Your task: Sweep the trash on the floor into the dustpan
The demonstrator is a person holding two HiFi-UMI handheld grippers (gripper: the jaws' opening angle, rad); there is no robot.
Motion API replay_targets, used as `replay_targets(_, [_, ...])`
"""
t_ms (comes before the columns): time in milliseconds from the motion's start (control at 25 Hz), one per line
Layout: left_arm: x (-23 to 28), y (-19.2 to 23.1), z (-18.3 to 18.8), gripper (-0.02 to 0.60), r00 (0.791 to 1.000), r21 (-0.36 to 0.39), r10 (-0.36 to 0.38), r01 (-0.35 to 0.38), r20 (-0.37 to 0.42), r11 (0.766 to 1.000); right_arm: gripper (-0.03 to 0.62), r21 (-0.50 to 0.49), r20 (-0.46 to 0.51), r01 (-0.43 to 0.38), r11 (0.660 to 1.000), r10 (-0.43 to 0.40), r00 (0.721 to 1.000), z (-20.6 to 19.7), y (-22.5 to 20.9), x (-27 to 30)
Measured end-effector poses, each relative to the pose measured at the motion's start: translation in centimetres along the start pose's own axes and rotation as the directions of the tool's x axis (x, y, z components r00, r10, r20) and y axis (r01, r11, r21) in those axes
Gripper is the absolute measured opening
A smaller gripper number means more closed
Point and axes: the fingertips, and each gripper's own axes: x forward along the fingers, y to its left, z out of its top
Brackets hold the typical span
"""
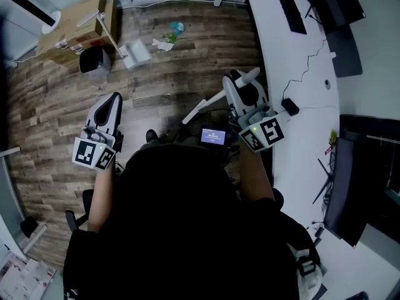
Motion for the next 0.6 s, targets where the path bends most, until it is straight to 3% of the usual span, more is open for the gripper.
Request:
replay_targets(240, [1.4, -1.3, -0.7, -0.006, 0.999, -0.003, -0.007, 0.007, -0.031, 1.0, 0.08, 0.015, -0.012, -0.001, 1.0, 0.001, 1.0, -0.6, -1.7, -1.4])
replay_targets(600, [3.3, -3.3, -1.5, -0.006, 0.998, -0.022, 0.016, -0.017, -0.052, 1.0, 0.081, 0.03, -0.036, -0.078, 0.996, 0.079, 0.996, -1.7, -2.8, -2.5])
